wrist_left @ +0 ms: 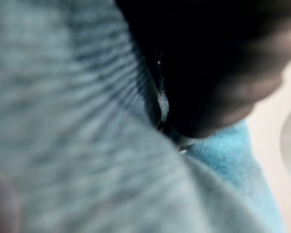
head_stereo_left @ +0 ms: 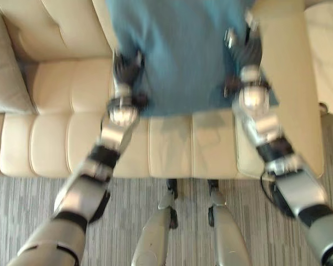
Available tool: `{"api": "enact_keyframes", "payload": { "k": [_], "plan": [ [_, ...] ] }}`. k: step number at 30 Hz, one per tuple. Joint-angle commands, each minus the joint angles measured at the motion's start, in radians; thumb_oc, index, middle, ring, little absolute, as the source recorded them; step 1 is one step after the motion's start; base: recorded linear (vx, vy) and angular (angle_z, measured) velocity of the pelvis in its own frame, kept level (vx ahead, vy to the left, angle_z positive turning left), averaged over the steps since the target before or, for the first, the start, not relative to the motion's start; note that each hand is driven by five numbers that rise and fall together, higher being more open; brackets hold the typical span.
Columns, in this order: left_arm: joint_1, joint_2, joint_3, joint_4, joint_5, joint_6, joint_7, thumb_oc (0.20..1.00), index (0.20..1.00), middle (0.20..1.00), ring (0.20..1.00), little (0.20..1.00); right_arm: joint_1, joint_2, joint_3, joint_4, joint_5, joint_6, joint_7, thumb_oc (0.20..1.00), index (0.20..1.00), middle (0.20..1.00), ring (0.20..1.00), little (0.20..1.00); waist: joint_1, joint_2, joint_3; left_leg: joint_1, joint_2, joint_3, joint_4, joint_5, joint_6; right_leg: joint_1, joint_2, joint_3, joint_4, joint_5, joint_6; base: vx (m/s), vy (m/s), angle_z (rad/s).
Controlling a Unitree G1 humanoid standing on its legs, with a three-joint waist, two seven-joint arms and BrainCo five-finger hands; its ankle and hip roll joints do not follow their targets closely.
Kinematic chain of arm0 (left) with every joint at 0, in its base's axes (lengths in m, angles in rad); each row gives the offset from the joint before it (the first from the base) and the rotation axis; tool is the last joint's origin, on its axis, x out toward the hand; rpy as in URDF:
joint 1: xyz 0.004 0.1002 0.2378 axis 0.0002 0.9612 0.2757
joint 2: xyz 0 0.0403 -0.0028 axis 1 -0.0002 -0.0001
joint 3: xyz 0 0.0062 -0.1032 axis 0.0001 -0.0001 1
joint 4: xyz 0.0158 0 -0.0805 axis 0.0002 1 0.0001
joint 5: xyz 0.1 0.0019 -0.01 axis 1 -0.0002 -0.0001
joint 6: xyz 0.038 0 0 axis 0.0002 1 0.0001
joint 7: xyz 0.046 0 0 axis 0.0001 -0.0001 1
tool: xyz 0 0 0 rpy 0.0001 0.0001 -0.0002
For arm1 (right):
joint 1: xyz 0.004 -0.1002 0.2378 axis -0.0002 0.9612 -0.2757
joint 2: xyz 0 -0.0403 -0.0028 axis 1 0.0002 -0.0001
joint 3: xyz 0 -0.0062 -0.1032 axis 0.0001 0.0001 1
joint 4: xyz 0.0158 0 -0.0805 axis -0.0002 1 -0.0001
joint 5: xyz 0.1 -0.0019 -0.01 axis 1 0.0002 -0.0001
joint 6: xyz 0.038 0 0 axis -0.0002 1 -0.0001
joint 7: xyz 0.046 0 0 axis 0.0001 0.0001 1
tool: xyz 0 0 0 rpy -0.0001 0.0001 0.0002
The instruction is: Pick up all the scattered cushions and arrange them neatly on the sofa.
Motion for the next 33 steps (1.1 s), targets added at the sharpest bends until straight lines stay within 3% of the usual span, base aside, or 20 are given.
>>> {"api": "enact_keyframes", "payload": {
  "k": [1, 3, 4, 5, 8, 12, 16, 22, 26, 27, 28, 30, 33],
  "plan": [
    [-0.056, -0.037, -0.101, -0.146, 0.055, -0.13, 0.003, 0.2, 0.2, 0.2, 0.2, 0.2, -0.04, 0.083, 0.151, -0.151, -0.089, -0.094, -0.04, 0.2, 0.2, 0.2, 0.2, 0.2, 0.022, -0.046, -0.077, 0.062, -0.023, -0.038, 0.089, -0.184, -0.008, 0.035, -0.022, -0.008, 0.052, -0.15, 0.043, -0.05, -0.026, 0.2],
    [-0.171, -0.033, -0.11, -0.029, 0.0, -0.126, -0.007, 0.2, 0.2, 0.2, 0.2, 0.2, -0.155, 0.06, 0.182, -0.054, -0.065, -0.089, -0.052, 0.2, 0.2, 0.2, 0.2, 0.2, 0.028, -0.039, -0.065, 0.025, -0.026, -0.055, 0.088, -0.174, -0.009, -0.005, -0.022, -0.012, 0.063, -0.154, 0.044, -0.02, -0.086, 0.15],
    [-0.387, 0.002, -0.137, 0.17, -0.085, -0.113, -0.034, 1.0, 1.0, 1.0, 1.0, 1.0, -0.373, -0.032, 0.296, 0.134, -0.035, -0.063, -0.068, 0.404, 0.404, 0.404, 0.404, 0.404, 0.03, -0.027, -0.046, -0.06, -0.025, -0.097, 0.077, -0.146, -0.016, -0.1, -0.019, -0.018, 0.091, -0.164, 0.046, -0.01, -0.147, 0.38],
    [-0.429, 0.032, -0.156, 0.222, -0.087, -0.096, -0.046, 1.0, 1.0, 1.0, 1.0, 1.0, -0.409, -0.053, 0.333, 0.219, 0.029, -0.058, -0.047, 1.0, 1.0, 1.0, 1.0, 1.0, 0.035, -0.024, -0.031, -0.086, -0.023, -0.113, 0.07, -0.128, -0.02, -0.129, -0.015, -0.022, 0.101, -0.162, 0.047, 0.0, -0.17, 0.45],
    [-0.411, 0.06, -0.16, 0.259, -0.1, -0.076, -0.072, 1.0, 1.0, 1.0, 1.0, 1.0, -0.382, -0.094, 0.383, 0.277, 0.082, -0.028, 0.009, 1.0, 1.0, 1.0, 1.0, 1.0, 0.036, -0.022, -0.017, -0.092, -0.021, -0.13, 0.035, -0.102, -0.028, -0.144, -0.007, -0.028, 0.103, -0.165, 0.045, 0.0, -0.085, 0.18],
    [-0.304, 0.092, -0.166, 0.31, -0.086, -0.035, -0.13, 1.0, 1.0, 1.0, 1.0, 1.0, -0.272, -0.133, 0.361, 0.294, 0.123, -0.006, 0.051, 1.0, 1.0, 1.0, 1.0, 1.0, 0.027, -0.024, -0.003, -0.078, -0.017, -0.137, -0.002, -0.074, -0.038, -0.136, 0.003, -0.039, 0.101, -0.171, 0.04, 0.01, -0.051, 0.43],
    [-0.106, 0.101, -0.087, 0.314, -0.097, -0.014, -0.16, 1.0, 1.0, 1.0, 1.0, 1.0, -0.115, -0.11, 0.285, 0.23, 0.129, -0.009, 0.062, 1.0, 1.0, 1.0, 1.0, 1.0, 0.013, -0.04, 0.006, -0.052, -0.013, -0.133, -0.01, -0.079, -0.039, -0.125, 0.014, -0.037, 0.112, -0.179, 0.033, 0.0, 0.001, 0.09],
    [0.07, 0.119, -0.018, 0.208, -0.105, -0.037, -0.167, 1.0, 1.0, 1.0, 1.0, 1.0, 0.016, -0.152, 0.199, 0.107, 0.121, -0.044, 0.064, 1.0, 1.0, 1.0, 1.0, 1.0, 0.006, -0.055, 0.008, -0.022, -0.01, -0.121, -0.002, -0.098, -0.038, -0.097, 0.017, -0.024, 0.1, -0.172, 0.032, -0.02, 0.02, -0.11],
    [0.194, 0.159, 0.029, 0.017, -0.103, -0.076, -0.171, 1.0, 1.0, 1.0, 1.0, 1.0, 0.152, -0.224, 0.139, -0.054, 0.113, -0.065, 0.097, 1.0, 1.0, 1.0, 1.0, 1.0, -0.001, -0.067, 0.002, 0.002, -0.009, -0.116, 0.017, -0.112, -0.038, -0.062, 0.016, -0.025, 0.094, -0.169, 0.031, -0.02, 0.0, -0.08],
    [0.297, 0.178, 0.057, -0.116, -0.092, -0.091, -0.185, 1.0, 1.0, 1.0, 1.0, 1.0, 0.267, -0.257, 0.096, -0.167, 0.099, -0.076, 0.131, 1.0, 1.0, 1.0, 1.0, 1.0, -0.004, -0.073, -0.007, 0.02, -0.01, -0.113, 0.031, -0.12, -0.036, -0.034, 0.013, -0.025, 0.088, -0.165, 0.029, -0.02, 0.006, -0.11],
    [0.297, 0.178, 0.057, -0.117, -0.092, -0.091, -0.185, 1.0, 1.0, 1.0, 1.0, 1.0, 0.268, -0.257, 0.096, -0.167, 0.099, -0.076, 0.13, 1.0, 1.0, 1.0, 1.0, 1.0, -0.004, -0.073, -0.009, 0.019, -0.01, -0.113, 0.031, -0.12, -0.036, -0.034, 0.013, -0.025, 0.087, -0.164, 0.03, -0.01, 0.017, -0.14],
    [0.507, 0.202, 0.119, -0.295, -0.057, -0.102, -0.235, 1.0, 1.0, 1.0, 1.0, 1.0, 0.498, -0.303, 0.013, -0.34, 0.087, -0.1, 0.211, 1.0, 1.0, 1.0, 1.0, 1.0, -0.011, -0.082, -0.019, 0.079, -0.012, -0.105, 0.055, -0.154, -0.029, 0.035, 0.006, -0.027, 0.092, -0.182, 0.028, 0.02, 0.016, -0.09],
    [0.671, 0.21, 0.172, -0.399, -0.025, -0.097, -0.265, 1.0, 1.0, 1.0, 1.0, 1.0, 0.683, -0.306, -0.06, -0.437, 0.056, -0.092, 0.258, 1.0, 1.0, 1.0, 1.0, 1.0, -0.018, -0.089, -0.028, 0.115, -0.015, -0.1, 0.073, -0.17, -0.022, 0.077, -0.001, -0.032, 0.099, -0.187, 0.026, 0.05, 0.018, -0.1]
  ]
}}
